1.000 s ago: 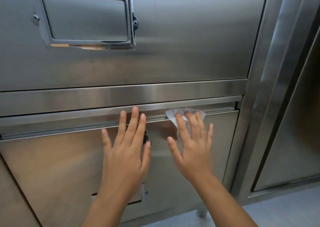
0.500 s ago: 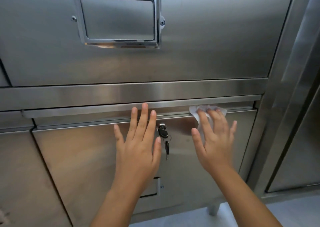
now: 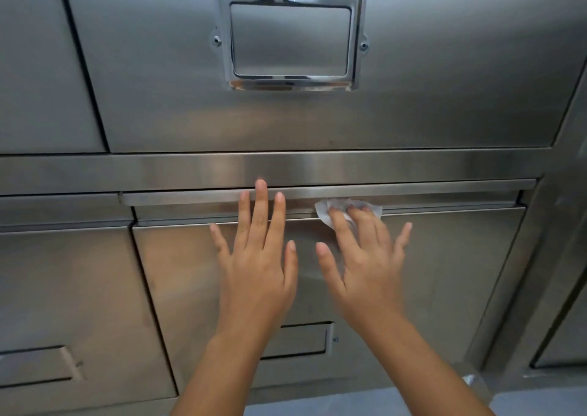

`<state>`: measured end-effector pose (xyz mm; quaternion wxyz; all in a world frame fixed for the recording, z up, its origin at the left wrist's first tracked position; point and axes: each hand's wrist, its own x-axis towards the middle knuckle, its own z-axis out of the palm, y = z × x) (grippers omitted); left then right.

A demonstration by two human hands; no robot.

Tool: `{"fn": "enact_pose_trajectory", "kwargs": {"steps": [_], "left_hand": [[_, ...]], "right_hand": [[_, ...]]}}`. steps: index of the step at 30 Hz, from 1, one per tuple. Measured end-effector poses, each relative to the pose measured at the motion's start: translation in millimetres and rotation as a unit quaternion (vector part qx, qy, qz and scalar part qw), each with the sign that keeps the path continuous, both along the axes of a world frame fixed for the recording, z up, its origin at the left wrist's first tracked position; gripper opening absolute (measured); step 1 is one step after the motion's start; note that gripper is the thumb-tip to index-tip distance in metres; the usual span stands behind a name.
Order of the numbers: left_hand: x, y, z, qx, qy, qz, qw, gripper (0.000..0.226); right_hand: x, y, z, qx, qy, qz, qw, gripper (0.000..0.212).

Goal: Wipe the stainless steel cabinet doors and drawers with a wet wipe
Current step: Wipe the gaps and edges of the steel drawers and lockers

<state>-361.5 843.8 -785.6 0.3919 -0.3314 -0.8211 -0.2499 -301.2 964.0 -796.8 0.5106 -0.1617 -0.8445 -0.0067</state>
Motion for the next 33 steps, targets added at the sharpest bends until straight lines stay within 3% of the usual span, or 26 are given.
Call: {"fn": "enact_pose_trajectory", "kwargs": {"steps": [8,16,25,33], "left_hand": [[-13,-9,7,0.041,0.008,0.01,0.999,0.055],[-45,-59,-10,0.009,0.039,0.022,0.999,0.055],[-60,-87,-11,0.02,0.031,0.049,0.998,0.055],[-75,-108,-13,0.036,0.045,0.054,0.997,0.055]], "right_hand": [[-23,-40,-2,0.037,-0.011,-0.011,0.999,0.05],[-42,-63,-7,0.058,-0.005,0.021,0.998,0.051],[-47,-55,-17,0.076,0.046,-0.008,0.996,0.048],[-84,-114,-15,0.089,0.039,0.013,0.995,0.051]]}}
